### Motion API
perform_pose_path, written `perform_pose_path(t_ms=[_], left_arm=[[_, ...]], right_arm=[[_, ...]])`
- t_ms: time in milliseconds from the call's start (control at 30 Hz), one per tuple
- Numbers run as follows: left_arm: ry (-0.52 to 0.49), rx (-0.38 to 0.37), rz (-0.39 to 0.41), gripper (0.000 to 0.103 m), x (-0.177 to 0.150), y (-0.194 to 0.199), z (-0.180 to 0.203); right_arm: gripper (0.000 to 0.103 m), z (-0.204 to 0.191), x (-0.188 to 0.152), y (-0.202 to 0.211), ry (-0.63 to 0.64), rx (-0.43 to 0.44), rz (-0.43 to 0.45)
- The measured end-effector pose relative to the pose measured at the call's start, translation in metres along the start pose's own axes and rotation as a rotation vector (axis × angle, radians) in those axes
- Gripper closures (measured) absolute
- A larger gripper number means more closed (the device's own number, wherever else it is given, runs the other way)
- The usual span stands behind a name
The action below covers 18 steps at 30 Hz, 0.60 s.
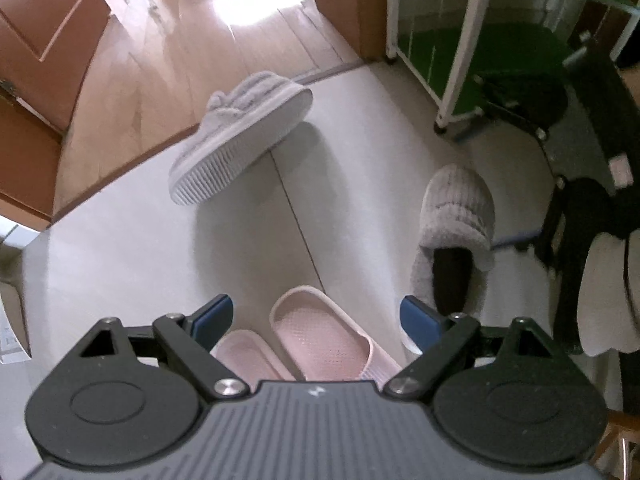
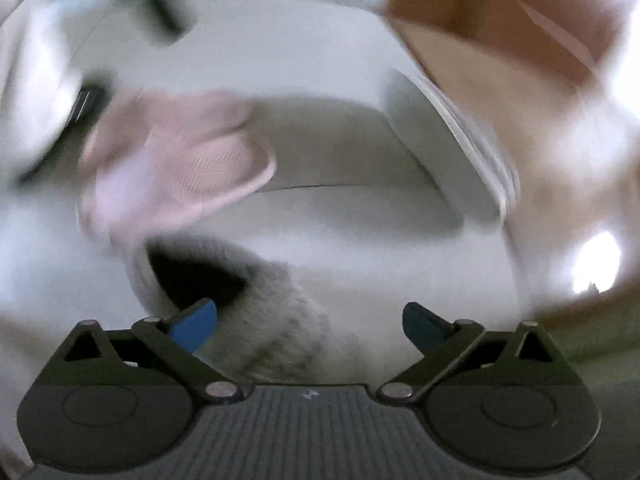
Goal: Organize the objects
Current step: 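Lift the grey slipper with the right tool and carry it toward the pink slides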
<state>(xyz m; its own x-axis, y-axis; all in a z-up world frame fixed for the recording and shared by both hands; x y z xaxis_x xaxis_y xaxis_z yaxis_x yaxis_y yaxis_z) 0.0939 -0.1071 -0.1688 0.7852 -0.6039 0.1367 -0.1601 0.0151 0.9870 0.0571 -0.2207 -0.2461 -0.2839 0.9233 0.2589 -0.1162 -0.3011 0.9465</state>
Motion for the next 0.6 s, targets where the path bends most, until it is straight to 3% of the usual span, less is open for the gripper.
perform_pose_path(t_ms=[100,267,367,400,600], left_arm=[[-0.006,-0.021,-0.026,0.013,-0.001,-0.006,0.004],[0.008,-0.061,-0.063,0.013,-0.001,-0.016,0.008],[0.02,-0.079,-0.084,0.013,0.0,-0.021,0.007],[0.028,-0.089,-0.088,0.013,0.0,-0.022,0.007],[0.065,-0.11,-0.125,0.013,-0.007,-0.032,0.001]], right_arm=[[0.001,-0.01,-0.006,-0.02,0.295,-0.022,-0.005],[0.001,-0.042,-0.017,-0.051,0.676,0.125,-0.071],[0.001,-0.051,-0.015,-0.068,0.812,0.137,-0.062],[0.0,-0.055,-0.013,-0.073,0.989,0.167,-0.015],[0.0,-0.065,-0.017,-0.096,1.085,0.245,-0.012]])
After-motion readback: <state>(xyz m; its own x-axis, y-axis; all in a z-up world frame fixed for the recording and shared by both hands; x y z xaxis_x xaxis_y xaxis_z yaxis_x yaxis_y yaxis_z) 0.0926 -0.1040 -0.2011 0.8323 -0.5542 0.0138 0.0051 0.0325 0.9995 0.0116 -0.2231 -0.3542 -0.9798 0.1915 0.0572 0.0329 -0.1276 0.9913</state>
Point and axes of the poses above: each gripper's, at about its wrist camera, not at the fingertips, and y roughly against the way its jaws point, z to its right, x to its top, the point moved 7 cm from there along -y, roughly the way its jaws point, and after that the axes turned 7 degrees about -z, right-handed, at the moved point
